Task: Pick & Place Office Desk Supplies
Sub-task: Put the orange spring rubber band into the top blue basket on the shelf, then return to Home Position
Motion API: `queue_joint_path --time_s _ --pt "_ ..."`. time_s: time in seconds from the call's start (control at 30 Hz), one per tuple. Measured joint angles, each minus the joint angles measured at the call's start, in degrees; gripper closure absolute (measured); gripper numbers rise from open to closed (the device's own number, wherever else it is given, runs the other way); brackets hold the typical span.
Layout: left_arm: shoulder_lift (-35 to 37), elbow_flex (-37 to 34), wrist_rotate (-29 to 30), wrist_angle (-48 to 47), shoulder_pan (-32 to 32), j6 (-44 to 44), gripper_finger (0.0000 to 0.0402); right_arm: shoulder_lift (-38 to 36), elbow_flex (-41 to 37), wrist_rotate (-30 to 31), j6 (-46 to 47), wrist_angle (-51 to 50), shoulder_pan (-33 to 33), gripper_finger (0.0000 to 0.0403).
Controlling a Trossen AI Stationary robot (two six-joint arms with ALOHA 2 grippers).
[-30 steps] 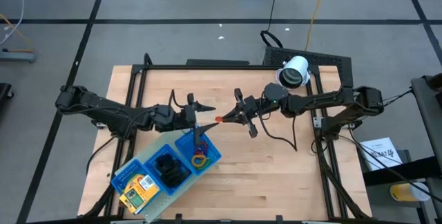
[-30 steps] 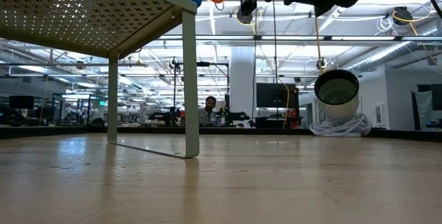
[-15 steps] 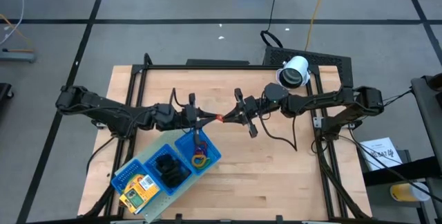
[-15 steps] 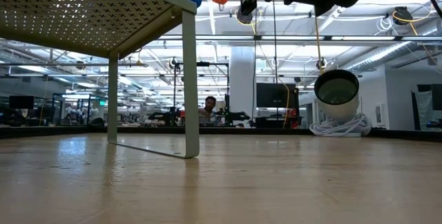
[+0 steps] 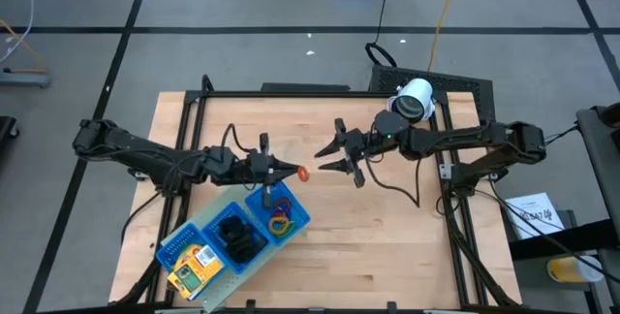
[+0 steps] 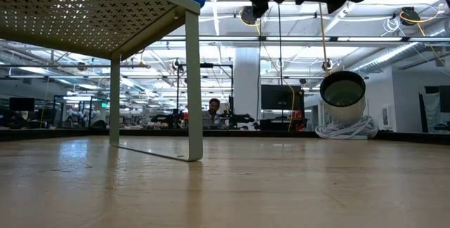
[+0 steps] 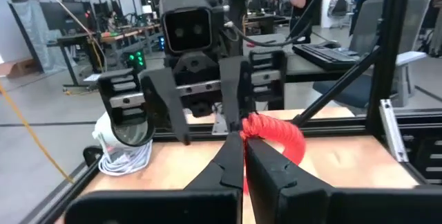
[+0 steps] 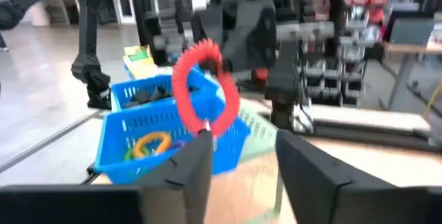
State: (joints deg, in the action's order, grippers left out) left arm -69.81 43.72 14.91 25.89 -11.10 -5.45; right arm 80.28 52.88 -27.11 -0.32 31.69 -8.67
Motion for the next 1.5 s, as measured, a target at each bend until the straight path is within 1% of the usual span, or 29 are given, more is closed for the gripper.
queue_joint_path --time_s 0.13,0.27,0.37,0.5,0.6,0.7,0.8,0.9,1.0,1.1,1.2,1.3,1.4,1.47,1.5 --pt "2.69 0.0 0.14 -4.01 -1.82 3.51 0.0396 -3.95 -0.01 0.0 0.6 -7.05 -1.74 0.0217" --pt "6.1 0.0 -1.43 -9.83 -5.12 8.62 0.0396 -7.93 0.0 0.04 0.73 -16.26 -3.65 0.0189" --pt "8.22 0.02 -2.57 -13.03 -8.15 12.68 0.0391 -9.67 -0.02 0.04 0.73 -21.56 -4.65 0.0179" --pt "10.03 0.02 -3.29 -17.99 -12.11 15.8 0.0392 -9.97 -0.02 0.02 0.73 -24.24 -5.2 0.0177" --pt "9.93 0.02 -1.19 -18.73 -13.74 20.11 0.0388 -9.63 -0.02 0.04 0.48 -24.22 -5.2 0.0181" --pt "9.98 0.02 0.4 -19.0 -14.26 24.53 0.0359 -9.5 -0.02 0.03 -0.36 -24.4 -5.2 0.0184" --pt "9.94 0.02 1.82 -21.09 -13.97 26.45 0.0309 -9.53 -0.04 0.04 -0.5 -24.19 -5.21 0.0185" --pt "9.97 0.02 1.9 -22.4 -13.12 26.61 0.0254 -9.54 -0.04 0.04 -0.35 -24.25 -5.22 0.0184" --pt "9.93 0.02 0.63 -23.37 -12.93 26.35 0.0207 -9.54 -0.04 0.02 1.54 -24.23 -5.22 0.0182" --pt "10.89 0.02 -3.04 -24.12 -12.93 26.26 0.0173 -10.35 -0.09 0.02 4.34 -25.14 -5.37 0.0183" --pt "14.6 0.0 -7.95 -25.41 -12.93 21.38 0.015 -13.26 -0.11 0.0 2.81 -27.47 -6.08 0.0185" --pt "21.33 0.0 -11.49 -28.86 -12.94 18.19 0.0134 -17.19 -0.13 0.02 -1.0 -32.83 -7.41 0.0187" --pt "30.47 0.02 -11.93 -34.33 -12.93 14.88 0.0125 -22.08 -0.13 0.41 -3.88 -38.99 -9.13 0.0187" --pt "37.03 0.07 -11.46 -40.05 -12.93 11.18 0.0121 -25.46 -0.11 2.98 -5.24 -43.67 -10.1 0.0185" --pt "39.97 0.07 -10.82 -43.14 -12.93 8.36 0.012 -27.08 -0.11 5.41 -5.93 -46.44 -10.49 0.0184"
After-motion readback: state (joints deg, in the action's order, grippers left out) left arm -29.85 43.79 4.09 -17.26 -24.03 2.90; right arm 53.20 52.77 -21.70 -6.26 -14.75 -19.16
